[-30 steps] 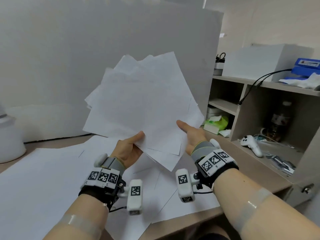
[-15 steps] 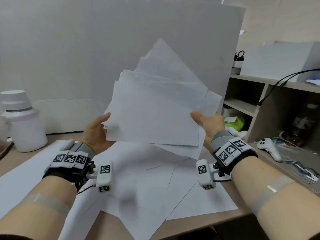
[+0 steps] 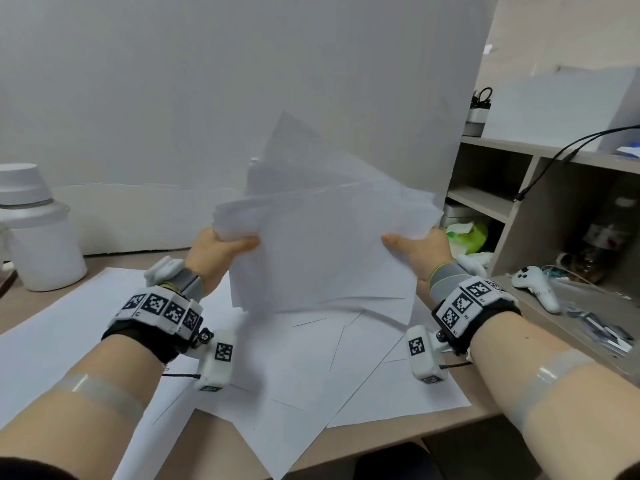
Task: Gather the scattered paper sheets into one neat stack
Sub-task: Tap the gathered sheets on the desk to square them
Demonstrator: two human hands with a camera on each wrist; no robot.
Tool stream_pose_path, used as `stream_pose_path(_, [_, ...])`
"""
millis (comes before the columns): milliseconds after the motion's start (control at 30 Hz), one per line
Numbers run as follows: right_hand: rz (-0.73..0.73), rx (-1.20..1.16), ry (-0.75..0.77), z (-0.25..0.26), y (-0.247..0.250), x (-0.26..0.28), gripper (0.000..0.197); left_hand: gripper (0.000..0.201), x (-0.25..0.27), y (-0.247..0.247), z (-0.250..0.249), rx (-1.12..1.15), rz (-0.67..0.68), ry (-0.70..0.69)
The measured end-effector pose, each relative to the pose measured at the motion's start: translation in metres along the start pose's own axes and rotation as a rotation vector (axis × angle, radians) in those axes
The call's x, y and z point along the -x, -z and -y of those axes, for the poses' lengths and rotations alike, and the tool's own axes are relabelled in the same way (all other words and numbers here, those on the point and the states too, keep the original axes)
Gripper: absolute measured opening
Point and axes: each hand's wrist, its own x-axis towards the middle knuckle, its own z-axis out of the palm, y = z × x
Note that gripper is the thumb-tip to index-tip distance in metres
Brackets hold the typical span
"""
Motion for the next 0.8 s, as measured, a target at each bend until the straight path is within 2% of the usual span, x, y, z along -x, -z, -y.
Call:
stream_pose_path(67, [0.030, 0.070, -0.001, -0.003, 0.006, 0.003, 0.033, 0.029, 0.004, -0.003, 0.005, -0.019, 0.013, -0.005])
stream_pose_path(133, [0.055, 0.123, -0.015, -0.008, 0.008, 0.004, 0.026, 0.033, 0.007, -0.005, 0.011, -0.037, 0.031, -0.008])
stream_pose_path(233, [0.069, 0.140, -0.025, -0.012, 0.008, 0.007, 0.025, 0.045, 0.005, -0.008, 0.019, -0.044, 0.009, -0.024])
stream_pose_path(400, [-0.009, 0.047, -0.004, -0.002, 0.011, 0.004, 0.038, 0.031, 0.001, -0.020, 0.011, -0.062, -0.039, -0.089])
stream_pose_path(467, [-0.006, 0.046, -0.001, 0.000, 0.013, 0.004, 0.032, 0.037, 0.001, -0.021, 0.010, -0.058, -0.024, -0.092])
stream_pose_path(567, [0.012, 0.122, -0.024, -0.010, 0.016, 0.010, 0.034, 0.046, 0.006, -0.018, 0.021, -0.081, 0.002, -0.052])
stream_pose_path(700, [0.012, 0.170, -0.047, -0.022, 0.015, 0.014, 0.024, 0.039, 0.013, -0.020, 0.029, -0.108, -0.030, -0.043])
stream_pose_path(800, [-0.009, 0.156, -0.042, -0.019, 0.011, 0.012, 0.024, 0.032, 0.013, -0.024, 0.027, -0.139, -0.042, -0.069])
